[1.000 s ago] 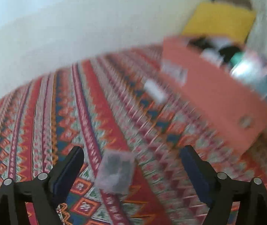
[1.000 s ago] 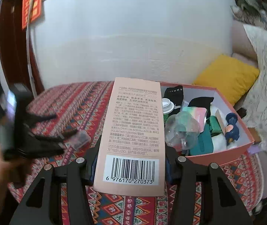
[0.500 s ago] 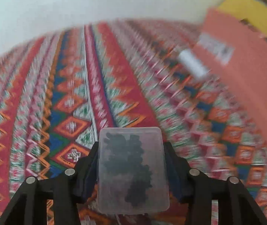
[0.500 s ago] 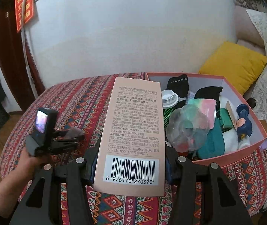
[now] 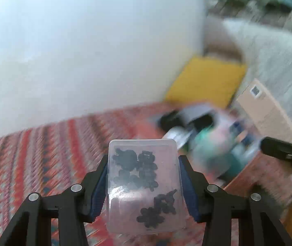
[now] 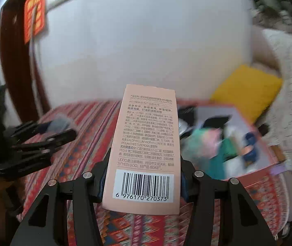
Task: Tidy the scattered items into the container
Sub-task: 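Carry the clear case and beige box over the pink box and open both grippers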
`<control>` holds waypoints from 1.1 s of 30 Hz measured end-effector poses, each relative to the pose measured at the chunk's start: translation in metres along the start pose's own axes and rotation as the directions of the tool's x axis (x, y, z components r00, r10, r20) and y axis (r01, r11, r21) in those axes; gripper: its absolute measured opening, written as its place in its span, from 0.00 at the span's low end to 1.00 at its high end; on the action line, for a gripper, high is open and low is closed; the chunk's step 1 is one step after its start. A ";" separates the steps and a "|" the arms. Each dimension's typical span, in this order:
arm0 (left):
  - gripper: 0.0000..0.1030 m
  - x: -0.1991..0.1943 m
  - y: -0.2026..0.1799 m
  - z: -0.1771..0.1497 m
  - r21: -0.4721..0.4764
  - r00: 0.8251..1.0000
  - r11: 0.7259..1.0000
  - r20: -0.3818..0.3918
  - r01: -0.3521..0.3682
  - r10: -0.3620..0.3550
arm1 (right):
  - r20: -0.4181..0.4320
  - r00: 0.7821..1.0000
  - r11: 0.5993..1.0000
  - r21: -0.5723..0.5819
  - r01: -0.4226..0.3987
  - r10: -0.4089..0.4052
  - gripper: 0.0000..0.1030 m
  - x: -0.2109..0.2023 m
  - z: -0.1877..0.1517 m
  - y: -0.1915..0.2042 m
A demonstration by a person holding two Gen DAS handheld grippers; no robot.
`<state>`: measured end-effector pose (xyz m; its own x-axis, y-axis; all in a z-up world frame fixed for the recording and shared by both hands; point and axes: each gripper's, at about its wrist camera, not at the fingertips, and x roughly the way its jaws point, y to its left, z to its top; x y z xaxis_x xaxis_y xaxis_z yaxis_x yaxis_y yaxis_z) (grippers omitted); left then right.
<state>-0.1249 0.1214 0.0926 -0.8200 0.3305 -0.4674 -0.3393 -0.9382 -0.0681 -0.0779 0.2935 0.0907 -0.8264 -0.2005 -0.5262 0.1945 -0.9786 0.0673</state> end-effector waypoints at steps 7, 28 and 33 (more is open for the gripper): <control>0.53 0.015 -0.077 0.068 0.090 0.993 0.992 0.070 0.088 -0.094 | 0.206 0.954 0.968 0.167 0.186 -0.218 0.54 -0.071 0.029 -0.074; 1.00 0.194 -0.100 0.068 0.193 0.990 0.981 -0.130 -0.032 0.058 | -0.052 0.957 0.931 0.221 0.289 -0.285 0.92 0.160 0.035 -0.179; 1.00 0.145 -0.088 0.060 0.154 0.991 0.985 -0.089 -0.082 0.097 | 0.000 0.955 0.932 0.219 0.289 -0.297 0.95 0.129 0.041 -0.152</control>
<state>-0.2417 0.2584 0.0838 -0.8048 0.2276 -0.5482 -0.3377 -0.9351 0.1075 -0.2356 0.4142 0.0478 -0.8470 0.0988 -0.5223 -0.1735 -0.9801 0.0961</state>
